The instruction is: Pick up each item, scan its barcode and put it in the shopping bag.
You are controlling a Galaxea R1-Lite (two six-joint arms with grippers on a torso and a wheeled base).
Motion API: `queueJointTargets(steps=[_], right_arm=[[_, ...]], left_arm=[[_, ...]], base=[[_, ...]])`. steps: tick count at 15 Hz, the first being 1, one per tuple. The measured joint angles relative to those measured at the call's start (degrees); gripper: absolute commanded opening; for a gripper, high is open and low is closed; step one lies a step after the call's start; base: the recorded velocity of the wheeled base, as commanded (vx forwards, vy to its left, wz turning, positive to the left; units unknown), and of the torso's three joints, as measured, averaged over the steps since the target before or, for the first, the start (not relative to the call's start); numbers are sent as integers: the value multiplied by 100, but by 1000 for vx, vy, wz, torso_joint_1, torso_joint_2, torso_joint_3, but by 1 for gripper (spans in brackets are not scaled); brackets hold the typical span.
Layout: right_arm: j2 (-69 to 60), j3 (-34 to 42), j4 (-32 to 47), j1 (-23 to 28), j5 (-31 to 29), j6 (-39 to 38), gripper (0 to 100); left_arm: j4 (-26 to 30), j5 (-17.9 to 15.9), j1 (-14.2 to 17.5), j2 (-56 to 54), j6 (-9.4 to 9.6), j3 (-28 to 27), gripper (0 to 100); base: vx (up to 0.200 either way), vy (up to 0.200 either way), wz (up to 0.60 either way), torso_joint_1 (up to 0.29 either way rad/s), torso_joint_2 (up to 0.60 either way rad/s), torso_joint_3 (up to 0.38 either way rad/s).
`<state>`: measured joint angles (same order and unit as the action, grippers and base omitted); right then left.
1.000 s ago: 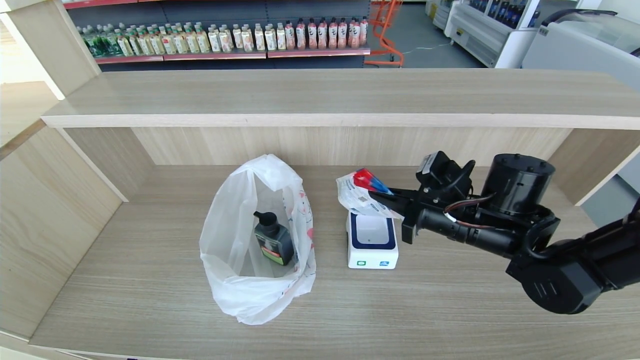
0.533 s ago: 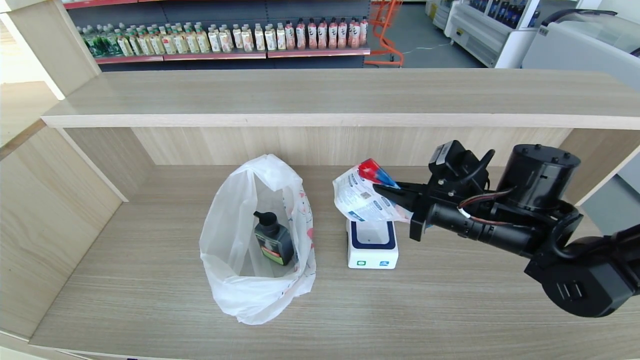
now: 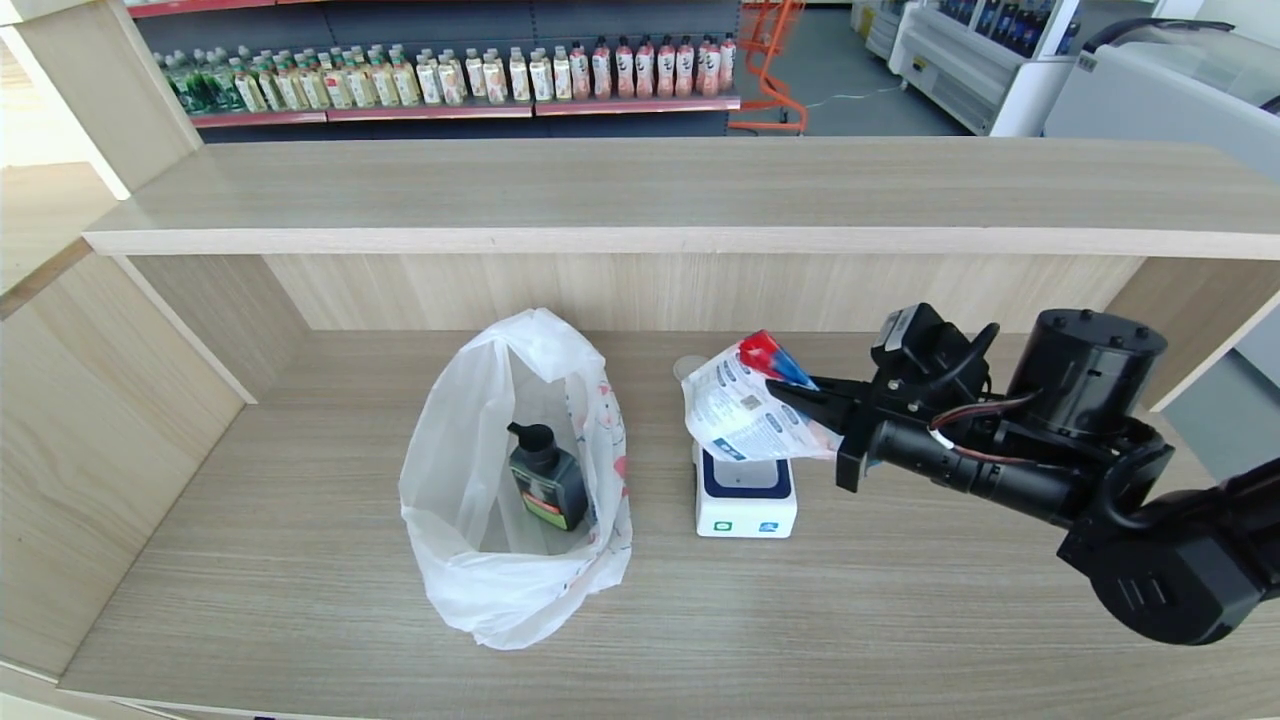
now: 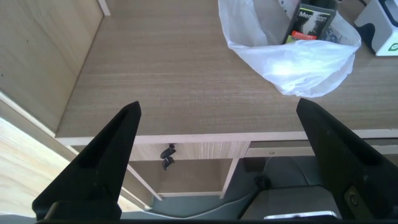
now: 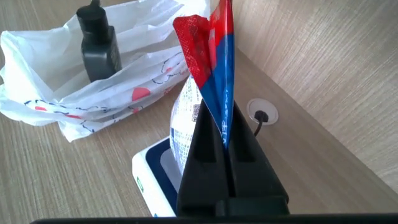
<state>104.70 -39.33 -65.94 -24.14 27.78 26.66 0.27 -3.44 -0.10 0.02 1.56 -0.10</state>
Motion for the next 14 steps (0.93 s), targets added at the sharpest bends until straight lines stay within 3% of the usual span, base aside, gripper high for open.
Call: queueJointTargets(steps=[6,9,14], right_arm=[[138,173,-130,88,2,-11,0],[37,-265,217,29,-110,-707,0],[-774,-1588,3299,-94,-749,-2849,0]], left_arm=[[0,0,0,0,2,0,100],[-2,0,0,0,2,0,100],[0,0,0,0,2,0,100]], base=[[0,0,0,0,0,0],[0,0,0,0,0,0],[0,0,0,0,0,0]])
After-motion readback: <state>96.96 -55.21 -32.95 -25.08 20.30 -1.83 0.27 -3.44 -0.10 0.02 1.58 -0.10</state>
